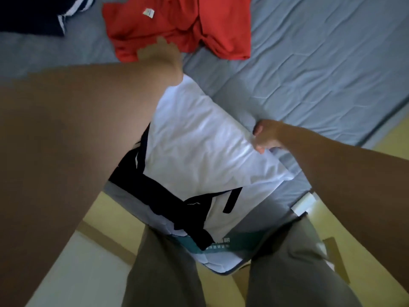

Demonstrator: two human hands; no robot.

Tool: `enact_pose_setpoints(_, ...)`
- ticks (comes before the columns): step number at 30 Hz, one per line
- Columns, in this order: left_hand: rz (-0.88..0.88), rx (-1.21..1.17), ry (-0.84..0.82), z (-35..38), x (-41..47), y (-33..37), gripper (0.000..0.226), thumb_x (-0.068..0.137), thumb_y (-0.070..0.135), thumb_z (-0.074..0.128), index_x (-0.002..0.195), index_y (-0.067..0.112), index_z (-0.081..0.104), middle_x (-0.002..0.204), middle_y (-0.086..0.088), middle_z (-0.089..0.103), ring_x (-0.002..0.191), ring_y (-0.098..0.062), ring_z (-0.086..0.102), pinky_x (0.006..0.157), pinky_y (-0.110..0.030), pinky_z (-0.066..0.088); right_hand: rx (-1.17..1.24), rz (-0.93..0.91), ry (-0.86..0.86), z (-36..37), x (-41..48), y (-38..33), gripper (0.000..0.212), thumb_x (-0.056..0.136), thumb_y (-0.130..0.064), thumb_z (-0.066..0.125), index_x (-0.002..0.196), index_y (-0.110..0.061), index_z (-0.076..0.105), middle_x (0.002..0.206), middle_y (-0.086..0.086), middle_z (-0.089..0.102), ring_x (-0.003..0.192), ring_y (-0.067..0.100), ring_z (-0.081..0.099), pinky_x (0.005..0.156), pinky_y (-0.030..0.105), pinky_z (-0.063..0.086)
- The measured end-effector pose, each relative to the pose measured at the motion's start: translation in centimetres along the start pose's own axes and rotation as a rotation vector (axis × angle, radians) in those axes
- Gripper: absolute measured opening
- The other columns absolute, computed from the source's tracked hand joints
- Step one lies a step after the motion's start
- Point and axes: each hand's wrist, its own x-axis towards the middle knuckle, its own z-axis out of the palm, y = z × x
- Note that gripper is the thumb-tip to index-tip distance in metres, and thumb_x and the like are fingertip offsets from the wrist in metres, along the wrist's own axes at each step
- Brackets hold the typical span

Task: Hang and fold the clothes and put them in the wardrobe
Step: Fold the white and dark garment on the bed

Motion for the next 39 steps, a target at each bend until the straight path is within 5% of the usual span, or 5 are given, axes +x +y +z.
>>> enact_pose_setpoints(7,0.126,0.129,-0.095,-0.6,2.7,-0.1,0.041,0.081,0.000,0.063,0.121,-0.006,0.061,0.124,-0.031,0.059,0.114,-0.046,0.060,0.094,-0.048,0.051,-0.105,0.008,-0.252,0.1,0.4,1.9,0.044,0.076,0.001,0.074,0.119,0.004,0.063,0.107,0.028,0.067,0.085,0.034,0.061,0.074,0.038,0.048)
enact_pose_setpoints(13,0.143,0.342,0.036,-0.7,2.9,-0.2,0.035,0.084,0.007,0.063,0.118,0.003,0.065,0.125,-0.022,0.060,0.122,-0.041,0.049,0.102,-0.047,0.038,-0.270,-0.025,-0.140,-0.1,-0.7,3.0,0.041,0.085,0.001,0.065,0.126,0.002,0.062,0.083,0.010,0.059,0.058,0.018,0.052,0.030,0.016,0.037)
enact_pose_setpoints(17,0.408,0.456,-0.030,-1.0,2.1,1.0,0.043,0.079,0.013,0.066,0.122,0.021,0.064,0.125,-0.010,0.058,0.120,-0.032,0.046,0.105,-0.044,0.032,-0.204,-0.011,-0.178,1.3,-0.7,4.2,0.044,0.081,0.001,0.065,0.125,-0.002,0.061,0.103,0.012,0.064,0.086,0.026,0.061,0.066,0.024,0.047)
enact_pose_setpoints(25,0.470,0.584,-0.389,-2.5,1.9,0.4,0.020,0.084,0.013,0.064,0.104,0.017,0.067,0.104,-0.005,0.066,0.091,-0.024,0.060,0.078,-0.032,0.053,-0.182,-0.038,0.114,-1.2,0.7,5.4,0.032,0.093,-0.022,0.055,0.125,-0.019,0.061,0.120,0.008,0.065,0.109,0.032,0.062,0.091,0.040,0.053)
enact_pose_setpoints(39,0.392,0.013,0.286,0.2,-9.0,-8.5,0.035,0.066,0.000,0.071,0.094,0.007,0.050,0.088,-0.019,0.049,0.068,-0.039,0.052,0.056,-0.042,0.042,-0.397,-0.276,0.846,-6.4,-6.4,5.4,0.033,0.080,0.000,0.057,0.112,-0.004,0.062,0.107,0.019,0.060,0.104,0.041,0.054,0.082,0.046,0.043)
